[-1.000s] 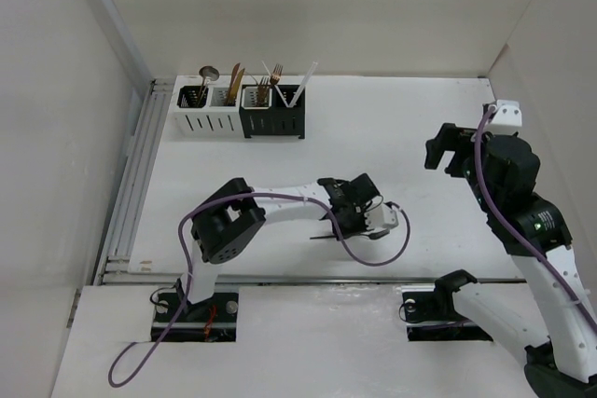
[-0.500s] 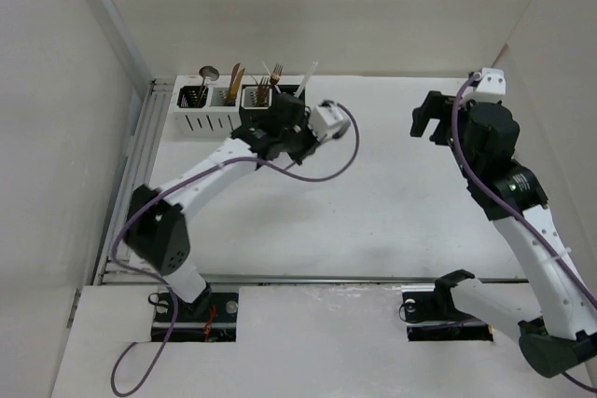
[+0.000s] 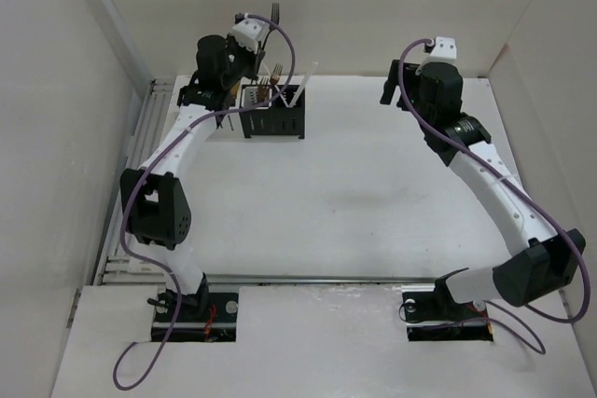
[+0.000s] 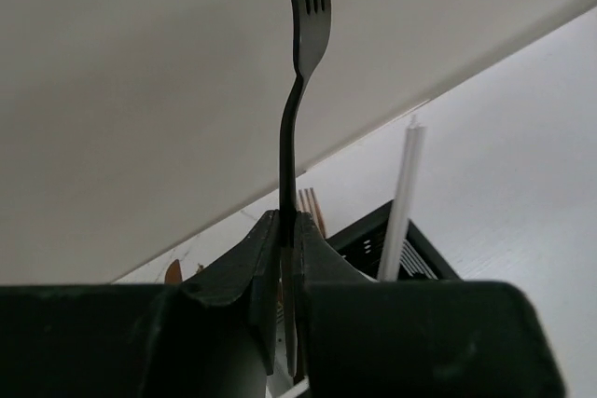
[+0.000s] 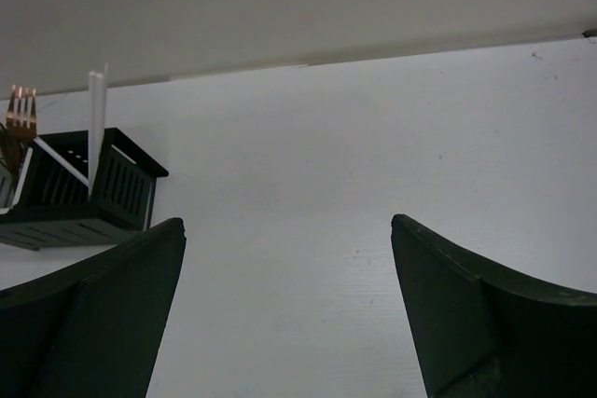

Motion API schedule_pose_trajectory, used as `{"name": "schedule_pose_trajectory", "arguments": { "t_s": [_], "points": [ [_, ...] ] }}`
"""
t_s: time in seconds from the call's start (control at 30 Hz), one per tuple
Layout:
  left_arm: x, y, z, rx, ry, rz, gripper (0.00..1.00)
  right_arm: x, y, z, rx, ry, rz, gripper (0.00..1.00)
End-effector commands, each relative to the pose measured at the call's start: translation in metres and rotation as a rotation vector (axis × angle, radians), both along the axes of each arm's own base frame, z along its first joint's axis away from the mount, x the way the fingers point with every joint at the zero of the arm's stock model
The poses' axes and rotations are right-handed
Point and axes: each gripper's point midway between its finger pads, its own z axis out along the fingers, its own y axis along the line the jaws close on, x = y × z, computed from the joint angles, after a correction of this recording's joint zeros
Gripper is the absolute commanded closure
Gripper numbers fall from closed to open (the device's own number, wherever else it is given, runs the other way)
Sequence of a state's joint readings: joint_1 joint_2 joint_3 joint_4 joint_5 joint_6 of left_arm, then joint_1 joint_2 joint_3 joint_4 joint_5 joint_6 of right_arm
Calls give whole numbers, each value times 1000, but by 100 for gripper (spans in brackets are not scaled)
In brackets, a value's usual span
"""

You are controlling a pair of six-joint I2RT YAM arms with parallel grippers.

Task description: Sort the eating utensils into containers

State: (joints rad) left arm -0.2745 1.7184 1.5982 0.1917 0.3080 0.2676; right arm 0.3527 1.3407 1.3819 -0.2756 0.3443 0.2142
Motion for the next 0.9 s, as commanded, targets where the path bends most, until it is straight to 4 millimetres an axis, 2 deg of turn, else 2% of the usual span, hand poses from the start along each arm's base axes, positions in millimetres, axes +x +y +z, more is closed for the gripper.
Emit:
{"name": "schedule_pose_trajectory", "arguments": {
  "t_s": [0.0,0.03,0.1,0.13,0.2,0.23,0.27,0.4,0.43,0.5,0.53,0.73,0.77,0.8,0.83,0.87],
  "points": [
    [20,6,22,-110,-115,-33,100,12,-6,41,41,-112,-50,5],
    [27,14,20,-124,-120,-26,100,15,-5,37,37,-104,-50,5],
    [34,13,14,-159,-118,-45,100,19,-3,39,38,-105,-50,5],
    [44,19,9,-177,-129,-32,100,23,-2,32,32,-91,-50,5],
    [50,21,0,-199,-125,-43,100,27,-1,39,37,-103,-50,5],
    [57,26,-11,-217,-121,-32,100,30,1,33,30,-85,-50,5],
    [59,25,-10,-228,-132,-34,100,33,2,32,27,-78,-50,5],
    [56,20,-38,-262,-116,-64,100,39,4,37,20,-59,-50,5],
    [55,19,-43,-278,-104,-65,100,41,5,33,15,-45,-50,5],
    [51,19,-49,-303,-109,-69,100,41,5,38,18,-55,-50,5],
    [49,21,-65,-302,-90,-55,100,41,5,38,18,-55,-50,5],
    [49,38,-94,-263,-123,35,100,41,9,37,13,-53,-23,5],
    [48,40,-102,-261,-108,48,95,41,11,37,16,-52,-9,3],
    [48,40,-104,-250,-104,50,73,41,12,37,8,-51,1,3],
    [48,45,-114,-245,-79,62,58,41,12,37,8,-51,1,2],
    [46,46,-109,-246,-83,61,44,41,12,37,-1,-51,3,2]
  ]
}}
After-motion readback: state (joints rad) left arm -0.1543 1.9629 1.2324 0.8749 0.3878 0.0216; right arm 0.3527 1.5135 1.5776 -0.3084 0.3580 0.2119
